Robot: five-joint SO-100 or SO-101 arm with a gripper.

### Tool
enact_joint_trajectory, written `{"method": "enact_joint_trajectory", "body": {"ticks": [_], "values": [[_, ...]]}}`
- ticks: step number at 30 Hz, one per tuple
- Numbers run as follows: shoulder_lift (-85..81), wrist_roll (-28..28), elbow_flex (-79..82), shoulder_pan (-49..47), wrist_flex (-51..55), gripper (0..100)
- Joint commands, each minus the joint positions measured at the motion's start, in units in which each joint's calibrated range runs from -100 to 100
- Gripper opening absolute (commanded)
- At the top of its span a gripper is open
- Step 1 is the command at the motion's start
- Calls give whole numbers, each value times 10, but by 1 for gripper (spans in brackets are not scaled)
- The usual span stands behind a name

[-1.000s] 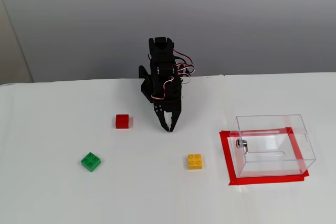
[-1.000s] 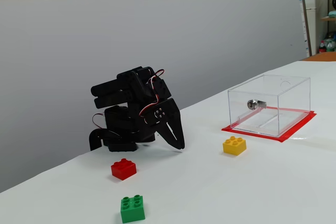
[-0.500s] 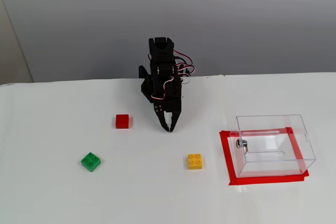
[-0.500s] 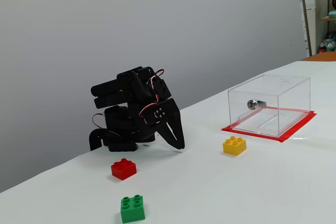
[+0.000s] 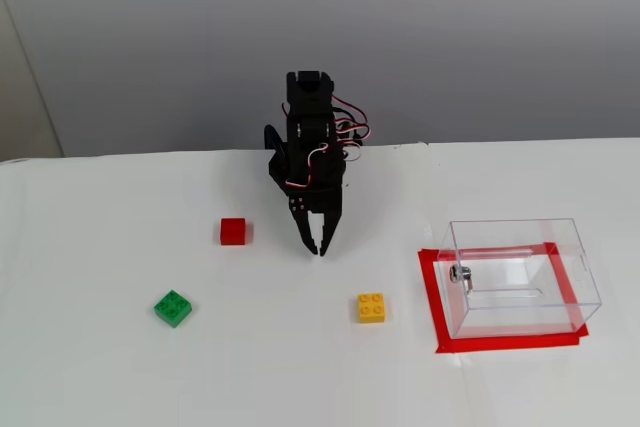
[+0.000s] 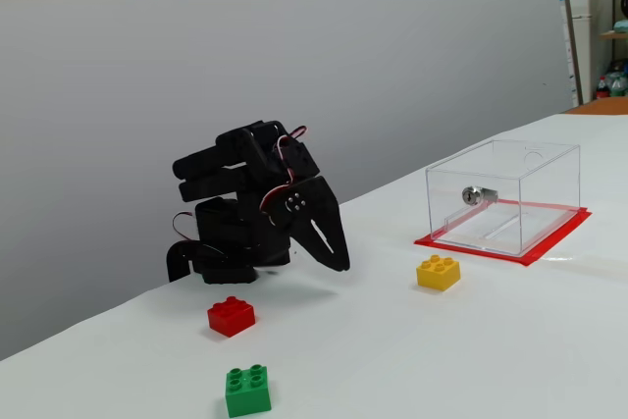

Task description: Pick the green lego brick and place it into the transparent box

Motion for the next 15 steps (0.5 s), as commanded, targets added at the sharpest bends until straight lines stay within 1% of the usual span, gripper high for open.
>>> {"method": "enact_joint_trajectory", "body": {"ticks": [1,15], "values": [[32,-2,-70,35,-13,1],[301,-2,-295,226,-13,1]]}}
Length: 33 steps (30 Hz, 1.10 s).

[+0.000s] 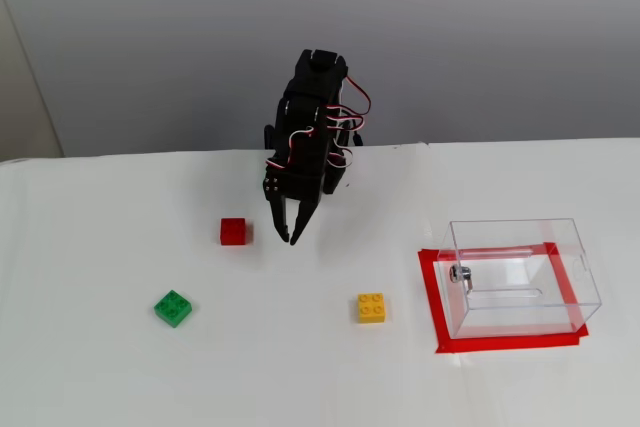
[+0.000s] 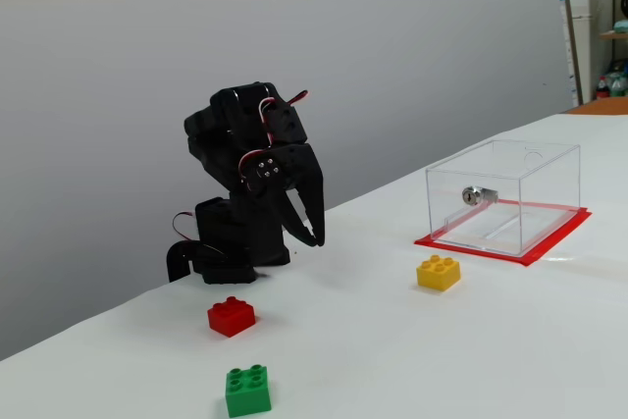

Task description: Pick the green lego brick and place it into the transparent box

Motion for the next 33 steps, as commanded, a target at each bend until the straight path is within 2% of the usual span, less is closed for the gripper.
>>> {"method": "enact_joint_trajectory", "body": {"ticks": [1,12,20,29,33], "values": [[53,-2,-74,37,-8,1],[267,4,-241,126,-20,1],[436,4,-308,175,-150,1],[546,4,-351,229,-242,1],[580,30,-358,241,-275,1]]}}
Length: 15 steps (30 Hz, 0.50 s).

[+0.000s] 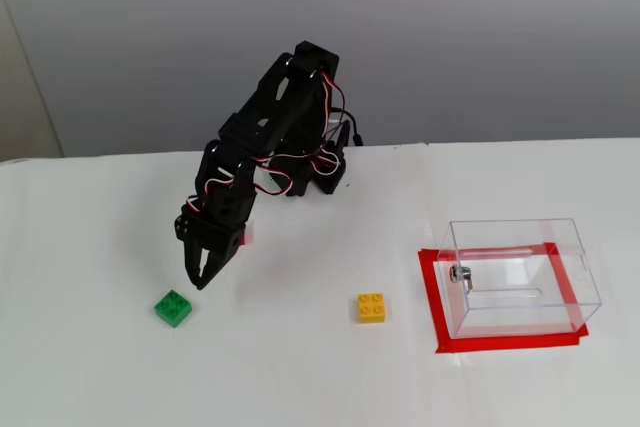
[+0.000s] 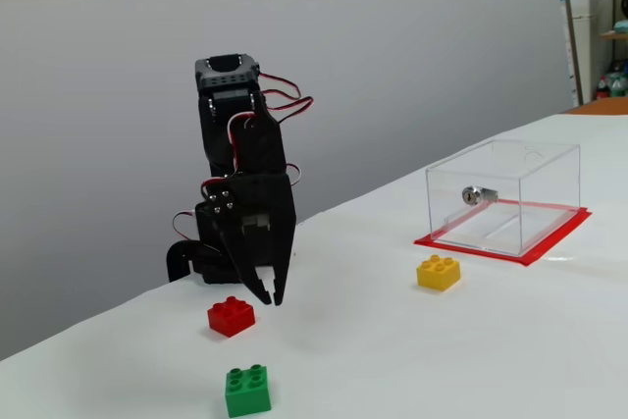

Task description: Pick the green lego brick and place it into the transparent box

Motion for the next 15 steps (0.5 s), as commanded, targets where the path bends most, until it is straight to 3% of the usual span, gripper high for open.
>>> {"method": "enact_joint_trajectory", "body": {"ticks": [1,15], "values": [[15,18,-28,7,-26,1],[42,57,-32,27,-30,3]]}}
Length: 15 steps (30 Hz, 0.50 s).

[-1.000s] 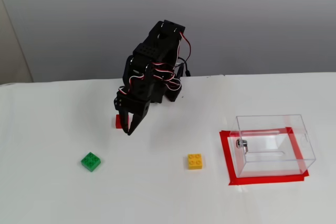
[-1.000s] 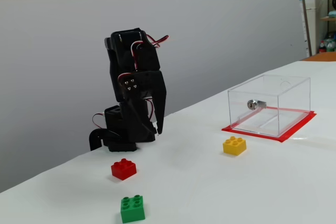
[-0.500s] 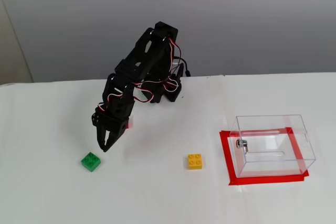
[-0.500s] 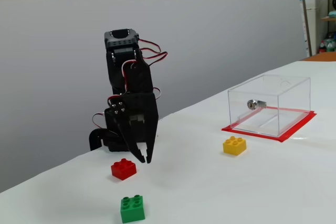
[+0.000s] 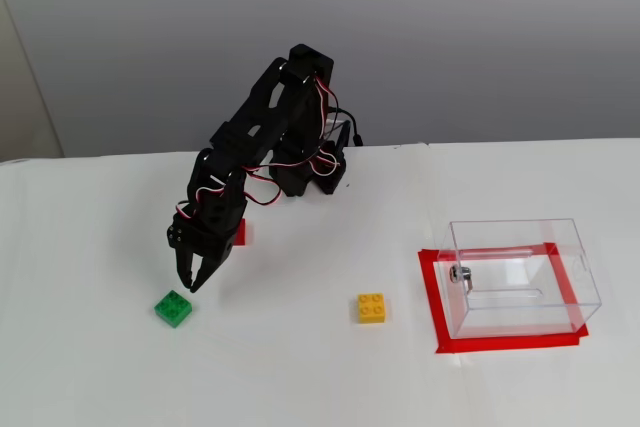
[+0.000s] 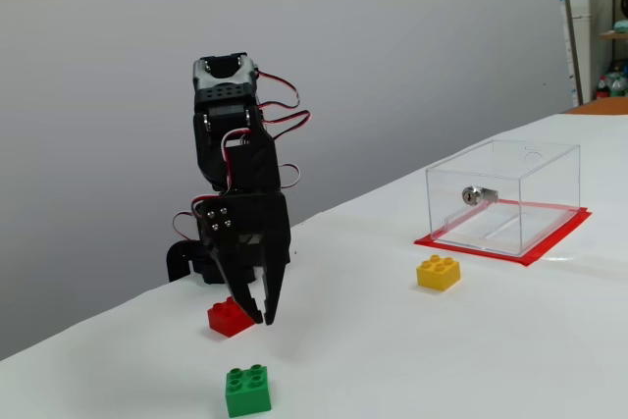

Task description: Pick the green lego brick and place it into the transparent box

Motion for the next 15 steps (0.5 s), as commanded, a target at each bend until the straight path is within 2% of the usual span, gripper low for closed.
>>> {"method": "enact_joint_trajectory", "body": {"ticks": [1,7,10,15], "values": [[6,4,-32,1,-7,4],[33,3,-38,-1,-6,31],[42,3,-38,-6,-7,35],[51,1,-39,-18,-7,35]]}}
